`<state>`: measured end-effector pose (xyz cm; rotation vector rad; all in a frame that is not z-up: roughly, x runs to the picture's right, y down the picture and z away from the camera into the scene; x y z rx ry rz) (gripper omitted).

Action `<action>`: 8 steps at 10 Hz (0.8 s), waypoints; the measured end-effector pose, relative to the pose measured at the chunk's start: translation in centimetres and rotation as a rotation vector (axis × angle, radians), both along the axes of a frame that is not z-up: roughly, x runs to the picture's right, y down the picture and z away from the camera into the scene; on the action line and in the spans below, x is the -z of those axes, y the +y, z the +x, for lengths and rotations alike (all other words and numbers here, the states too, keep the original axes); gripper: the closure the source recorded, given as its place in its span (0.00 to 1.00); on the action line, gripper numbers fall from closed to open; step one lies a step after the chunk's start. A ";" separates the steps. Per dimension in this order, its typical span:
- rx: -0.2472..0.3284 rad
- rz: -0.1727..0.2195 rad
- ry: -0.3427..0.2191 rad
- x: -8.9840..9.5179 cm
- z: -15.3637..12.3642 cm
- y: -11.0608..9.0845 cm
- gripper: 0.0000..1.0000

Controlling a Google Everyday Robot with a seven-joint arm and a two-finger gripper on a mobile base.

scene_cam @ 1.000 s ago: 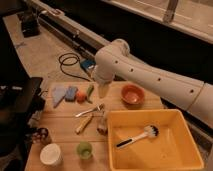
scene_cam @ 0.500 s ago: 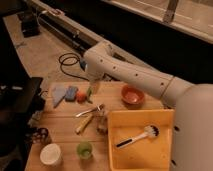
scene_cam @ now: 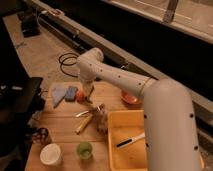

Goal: Place apple in red bowl

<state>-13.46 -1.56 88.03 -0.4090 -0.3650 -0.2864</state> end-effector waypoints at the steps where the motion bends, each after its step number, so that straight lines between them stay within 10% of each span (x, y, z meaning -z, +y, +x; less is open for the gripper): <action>1: -0.007 -0.007 0.001 -1.0 -0.4 0.4 0.27; 8: 0.002 0.014 0.007 -0.1 -0.4 -0.5 0.27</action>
